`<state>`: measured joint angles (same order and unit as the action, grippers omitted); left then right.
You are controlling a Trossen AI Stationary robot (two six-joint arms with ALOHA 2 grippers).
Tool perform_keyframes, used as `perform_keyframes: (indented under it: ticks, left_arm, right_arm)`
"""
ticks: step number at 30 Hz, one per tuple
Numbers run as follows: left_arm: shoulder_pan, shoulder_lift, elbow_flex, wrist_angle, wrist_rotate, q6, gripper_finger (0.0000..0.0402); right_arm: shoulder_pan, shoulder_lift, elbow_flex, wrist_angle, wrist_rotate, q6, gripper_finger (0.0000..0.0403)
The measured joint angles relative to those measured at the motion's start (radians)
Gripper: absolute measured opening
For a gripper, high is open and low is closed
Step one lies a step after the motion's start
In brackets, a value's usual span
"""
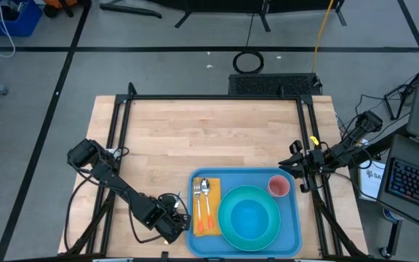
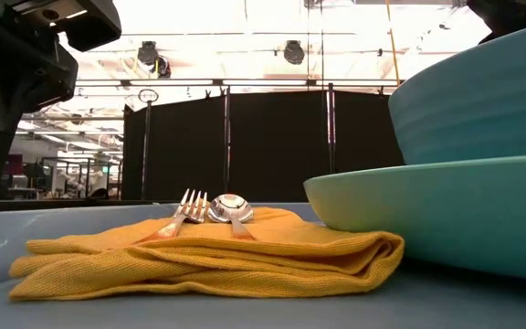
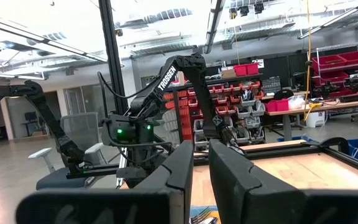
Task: Set up tray
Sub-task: Put the yellow table knife on top of the yellow table napkin to the right of the orange spoon
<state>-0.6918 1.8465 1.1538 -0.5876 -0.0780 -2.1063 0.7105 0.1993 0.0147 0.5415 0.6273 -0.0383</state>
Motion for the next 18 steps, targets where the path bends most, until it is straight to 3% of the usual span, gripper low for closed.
perform_keyframes:
  ticks: [18]
  left_arm:
    - [-0.018,-0.004,0.032,-0.100,-0.019,0.010,0.0214]
  right_arm:
    - [0.000,0.000,0.000,0.000,0.000,0.000,0.0043]
